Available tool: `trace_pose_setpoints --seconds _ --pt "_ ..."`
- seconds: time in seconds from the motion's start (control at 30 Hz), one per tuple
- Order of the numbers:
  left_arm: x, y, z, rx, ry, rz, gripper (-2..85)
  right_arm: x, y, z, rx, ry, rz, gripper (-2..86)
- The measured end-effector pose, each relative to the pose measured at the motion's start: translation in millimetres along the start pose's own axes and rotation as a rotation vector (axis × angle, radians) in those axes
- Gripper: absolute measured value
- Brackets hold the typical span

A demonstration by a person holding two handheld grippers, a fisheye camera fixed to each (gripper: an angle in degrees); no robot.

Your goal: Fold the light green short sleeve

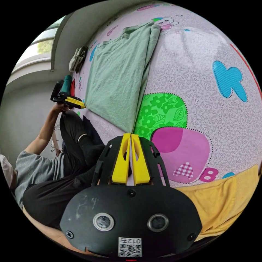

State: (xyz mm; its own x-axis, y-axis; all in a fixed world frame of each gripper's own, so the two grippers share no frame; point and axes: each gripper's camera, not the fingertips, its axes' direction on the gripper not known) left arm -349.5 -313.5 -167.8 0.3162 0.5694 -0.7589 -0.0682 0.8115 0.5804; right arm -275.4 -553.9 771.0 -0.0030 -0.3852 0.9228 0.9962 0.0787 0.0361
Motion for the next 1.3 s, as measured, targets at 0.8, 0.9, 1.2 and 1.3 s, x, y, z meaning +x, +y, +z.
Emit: trace_pose_setpoints --seconds 0.8,0.9,1.2,1.3 --pt "-59 -48 -158 0.553 0.022 -0.356 3.5 8 -96 -126 0.445 0.077 0.121 0.6" --pt "-62 -56 -162 0.532 0.017 -0.371 3.9 5 -123 -129 0.418 0.127 0.120 0.8" --pt "-63 -59 -171 0.516 0.030 -0.366 3.2 12 -162 -130 0.340 0.135 0.131 3.7" --pt "-63 -54 -173 0.532 0.042 -0.369 2.3 7 -162 -137 0.387 0.170 0.125 3.6"
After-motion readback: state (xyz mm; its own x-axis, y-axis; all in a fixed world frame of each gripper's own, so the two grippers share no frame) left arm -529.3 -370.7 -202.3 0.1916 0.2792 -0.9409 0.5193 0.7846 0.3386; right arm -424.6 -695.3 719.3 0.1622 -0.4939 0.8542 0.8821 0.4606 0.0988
